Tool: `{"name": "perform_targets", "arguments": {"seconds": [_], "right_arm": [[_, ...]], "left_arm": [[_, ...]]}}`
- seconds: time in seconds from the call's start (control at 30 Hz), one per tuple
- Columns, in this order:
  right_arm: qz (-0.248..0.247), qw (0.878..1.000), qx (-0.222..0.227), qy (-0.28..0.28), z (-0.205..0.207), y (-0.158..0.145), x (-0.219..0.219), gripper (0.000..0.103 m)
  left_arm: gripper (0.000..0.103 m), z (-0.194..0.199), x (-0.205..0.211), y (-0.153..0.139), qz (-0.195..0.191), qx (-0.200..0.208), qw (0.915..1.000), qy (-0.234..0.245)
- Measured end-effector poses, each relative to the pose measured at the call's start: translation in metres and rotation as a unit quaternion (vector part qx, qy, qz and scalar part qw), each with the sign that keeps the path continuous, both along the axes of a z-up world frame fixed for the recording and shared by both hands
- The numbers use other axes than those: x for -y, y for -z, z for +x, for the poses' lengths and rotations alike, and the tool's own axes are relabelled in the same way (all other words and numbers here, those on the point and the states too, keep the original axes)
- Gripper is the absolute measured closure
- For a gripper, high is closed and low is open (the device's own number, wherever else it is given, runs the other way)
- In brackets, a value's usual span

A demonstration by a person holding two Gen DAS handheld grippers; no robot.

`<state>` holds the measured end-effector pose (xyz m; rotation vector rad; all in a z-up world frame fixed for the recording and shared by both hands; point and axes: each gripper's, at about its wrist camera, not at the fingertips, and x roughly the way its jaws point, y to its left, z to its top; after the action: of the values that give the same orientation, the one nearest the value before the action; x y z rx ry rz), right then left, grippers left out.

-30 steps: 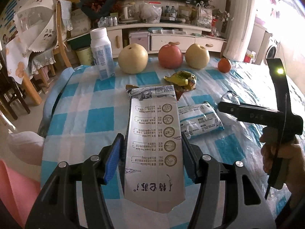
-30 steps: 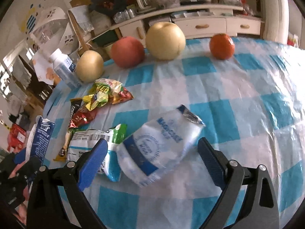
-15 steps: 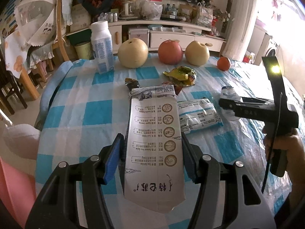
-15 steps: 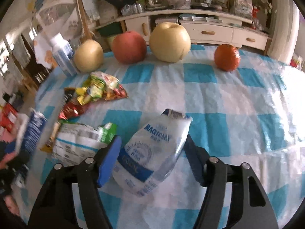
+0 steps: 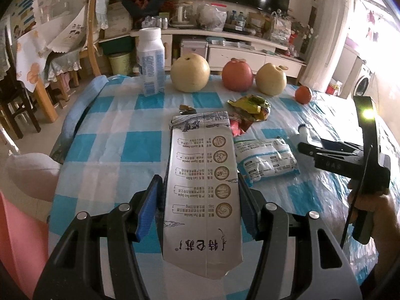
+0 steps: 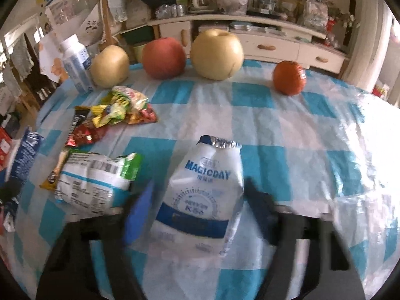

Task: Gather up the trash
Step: 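Hold the printed packet in the left tool while the right tool grasps the Magicday packet, then lift both held packets and carry them over the pink bucket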

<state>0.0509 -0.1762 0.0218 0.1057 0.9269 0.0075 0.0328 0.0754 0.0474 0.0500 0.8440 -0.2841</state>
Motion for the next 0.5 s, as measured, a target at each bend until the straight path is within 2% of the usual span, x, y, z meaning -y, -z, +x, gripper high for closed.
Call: {"name": "perform_targets", "arguments": {"seconds": [0.23,0.5], "right_arm": [[0.005,1.0,0.001,-0.001,-0.002,-0.003,0.001,0.042],[0.034,0.998,0.045,-0.015,-0.015,-0.027,-0.004,0.042]], "left_arm": [[0.044,0.0,-0.011,-0.004,0.013,0.012,0.9993,-0.032],[0.044,-0.005,-0.029,-0.015,0.03,0.037,0.9966,-0.066]]}}
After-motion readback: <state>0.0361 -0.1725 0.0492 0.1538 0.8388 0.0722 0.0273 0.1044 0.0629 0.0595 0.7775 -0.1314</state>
